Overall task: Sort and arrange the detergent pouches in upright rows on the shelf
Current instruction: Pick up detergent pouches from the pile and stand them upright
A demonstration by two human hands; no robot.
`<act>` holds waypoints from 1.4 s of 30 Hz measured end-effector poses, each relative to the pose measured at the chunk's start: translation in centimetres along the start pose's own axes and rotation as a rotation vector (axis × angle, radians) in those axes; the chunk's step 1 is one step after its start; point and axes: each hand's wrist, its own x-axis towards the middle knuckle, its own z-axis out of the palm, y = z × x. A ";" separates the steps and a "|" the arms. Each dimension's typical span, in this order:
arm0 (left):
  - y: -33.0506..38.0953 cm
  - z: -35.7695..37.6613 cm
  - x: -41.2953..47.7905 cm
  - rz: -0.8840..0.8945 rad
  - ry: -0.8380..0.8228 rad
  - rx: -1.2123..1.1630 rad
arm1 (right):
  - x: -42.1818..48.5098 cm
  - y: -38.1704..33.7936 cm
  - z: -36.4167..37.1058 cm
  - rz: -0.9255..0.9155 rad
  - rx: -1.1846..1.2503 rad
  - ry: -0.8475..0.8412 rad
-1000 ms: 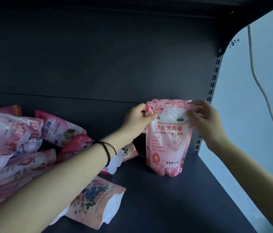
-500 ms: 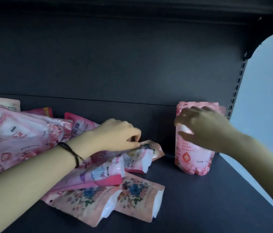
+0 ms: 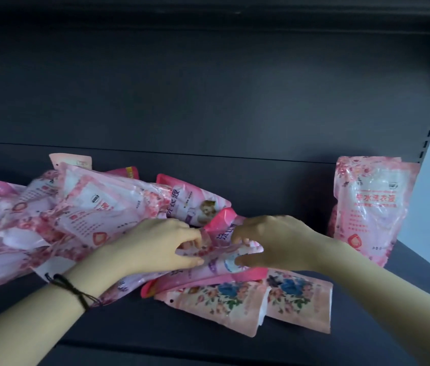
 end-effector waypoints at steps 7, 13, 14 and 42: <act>-0.2 0.8 -2.6 -0.161 0.060 -0.344 | 3.3 -1.5 1.7 -0.011 0.051 -0.163; 0.0 0.7 -2.1 -0.274 0.194 -0.541 | 3.3 -1.0 2.1 0.053 0.064 0.073; 0.1 0.7 -1.9 -0.285 0.195 -0.562 | 3.1 -0.7 1.9 0.073 0.051 0.094; 7.6 -0.4 10.6 -0.660 0.210 -1.752 | -6.2 6.5 2.3 0.101 0.180 0.663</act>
